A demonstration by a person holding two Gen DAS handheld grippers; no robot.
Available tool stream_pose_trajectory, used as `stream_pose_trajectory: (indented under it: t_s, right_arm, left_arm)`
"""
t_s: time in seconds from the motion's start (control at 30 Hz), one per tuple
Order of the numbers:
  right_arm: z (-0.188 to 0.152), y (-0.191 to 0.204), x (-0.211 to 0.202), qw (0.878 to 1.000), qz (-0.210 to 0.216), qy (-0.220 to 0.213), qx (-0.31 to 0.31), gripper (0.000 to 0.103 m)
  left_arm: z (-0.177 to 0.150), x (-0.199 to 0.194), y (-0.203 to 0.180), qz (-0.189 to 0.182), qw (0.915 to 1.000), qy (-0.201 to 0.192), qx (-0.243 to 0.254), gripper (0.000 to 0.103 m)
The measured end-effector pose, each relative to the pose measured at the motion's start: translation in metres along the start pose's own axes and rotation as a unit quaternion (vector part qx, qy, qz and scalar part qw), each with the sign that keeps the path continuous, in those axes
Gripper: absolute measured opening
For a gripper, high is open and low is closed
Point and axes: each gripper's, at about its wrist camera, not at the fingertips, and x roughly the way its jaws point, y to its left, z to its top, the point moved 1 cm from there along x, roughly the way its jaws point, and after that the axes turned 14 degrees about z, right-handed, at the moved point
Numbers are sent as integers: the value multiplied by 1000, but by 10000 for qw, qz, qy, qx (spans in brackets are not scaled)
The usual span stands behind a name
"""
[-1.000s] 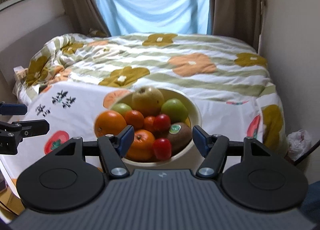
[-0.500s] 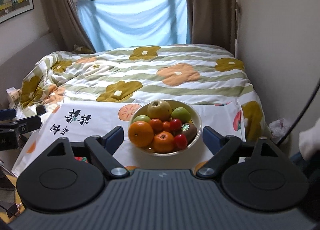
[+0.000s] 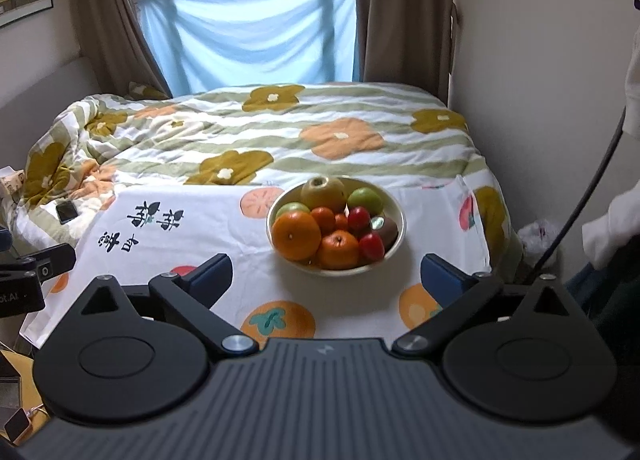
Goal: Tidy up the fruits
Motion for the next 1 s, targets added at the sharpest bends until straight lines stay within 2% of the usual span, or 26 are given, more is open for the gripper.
stream_pose_trajectory:
  t_s: [1.0]
  right_arm:
    - [-11, 3, -1, 9997, -116, 181, 153, 103]
  left_arm:
    - [-3, -2, 4, -6, 10000, 33, 16, 103]
